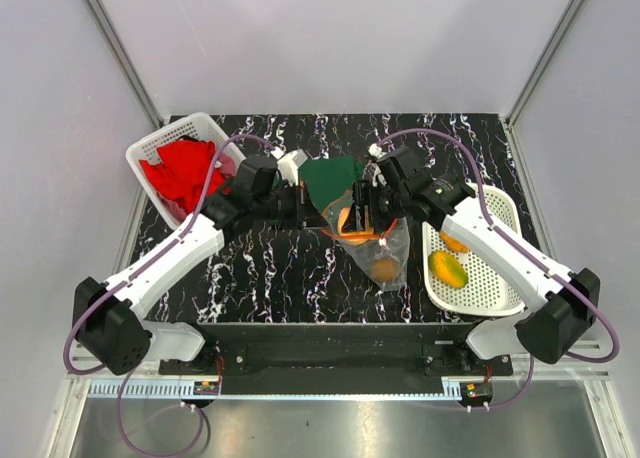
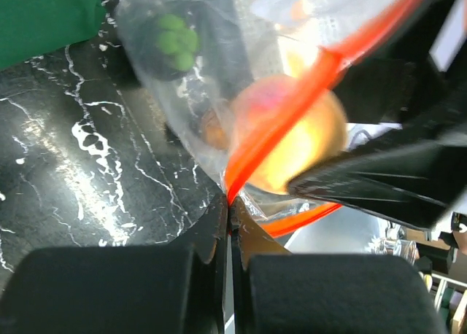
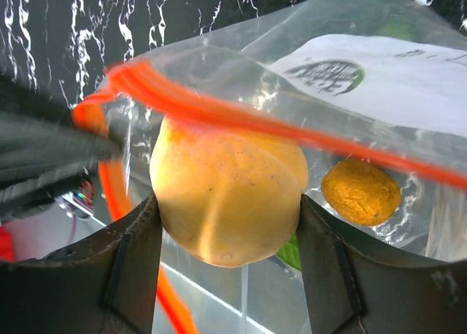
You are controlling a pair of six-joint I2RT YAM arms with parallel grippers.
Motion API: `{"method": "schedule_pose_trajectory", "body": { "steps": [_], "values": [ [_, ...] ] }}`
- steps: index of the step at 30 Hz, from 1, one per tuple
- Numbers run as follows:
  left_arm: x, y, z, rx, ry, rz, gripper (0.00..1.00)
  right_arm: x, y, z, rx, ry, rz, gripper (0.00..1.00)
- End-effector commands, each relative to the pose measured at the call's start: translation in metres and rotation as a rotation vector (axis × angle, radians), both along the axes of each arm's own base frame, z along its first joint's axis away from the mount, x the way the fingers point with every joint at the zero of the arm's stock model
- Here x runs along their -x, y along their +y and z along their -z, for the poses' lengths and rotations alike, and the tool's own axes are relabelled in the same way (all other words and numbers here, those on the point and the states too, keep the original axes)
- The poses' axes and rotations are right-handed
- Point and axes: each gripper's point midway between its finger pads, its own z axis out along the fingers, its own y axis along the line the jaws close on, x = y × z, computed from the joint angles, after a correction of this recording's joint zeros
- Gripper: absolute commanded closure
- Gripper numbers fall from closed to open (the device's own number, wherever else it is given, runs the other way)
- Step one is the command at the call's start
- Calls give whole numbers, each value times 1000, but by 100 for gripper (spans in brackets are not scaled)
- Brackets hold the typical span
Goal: Open the zip-top bag and remove the fake food
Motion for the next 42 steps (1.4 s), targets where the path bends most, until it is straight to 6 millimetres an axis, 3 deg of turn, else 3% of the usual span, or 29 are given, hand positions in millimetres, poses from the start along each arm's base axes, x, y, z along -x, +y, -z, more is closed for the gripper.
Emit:
{"method": "schedule_pose_trajectory", "body": {
  "steps": [1, 4, 7, 11, 15, 22, 25, 28, 34, 35, 37, 38, 40, 42],
  "values": [
    [7, -20, -42, 52, -74, 30, 100, -14, 12, -9, -57, 31, 110, 94],
    [15, -35, -40, 38, -71, 45, 100, -20, 20, 0, -81, 95, 184, 94],
    [20, -44, -25, 6, -45, 56, 100, -24, 31, -1, -123, 127, 206, 95],
    [18, -37, -13, -31, -54, 20, 100, -19, 33, -16, -152, 123, 178, 95],
    [7, -20, -5, -94, -90, -33, 100, 6, 21, -24, -149, 121, 108, 96],
    [-7, 7, 0, -159, -135, -97, 100, 45, -6, -67, -188, 42, 40, 96],
    [-11, 15, -1, -168, -140, -104, 100, 48, -13, -92, -226, -36, 40, 96],
    [-12, 20, -4, -173, -145, -103, 100, 37, -39, -102, -136, -145, 104, 92],
    [-6, 16, -11, -137, -135, -78, 100, 1, -111, -69, 141, -144, 293, 92],
    [-6, 16, -11, -138, -136, -75, 100, -9, -134, -58, 164, -112, 373, 93],
    [-5, 16, -12, -138, -143, -70, 100, -19, -161, -48, 193, -95, 451, 93],
    [-5, 16, -13, -136, -150, -64, 100, -26, -182, -36, 207, -70, 521, 92],
    [-3, 15, -15, -119, -138, -52, 100, -32, -199, -13, 248, -16, 546, 89],
    [-6, 14, -22, -97, -133, -53, 100, -33, -221, 24, 303, 100, 585, 89]
  ]
}}
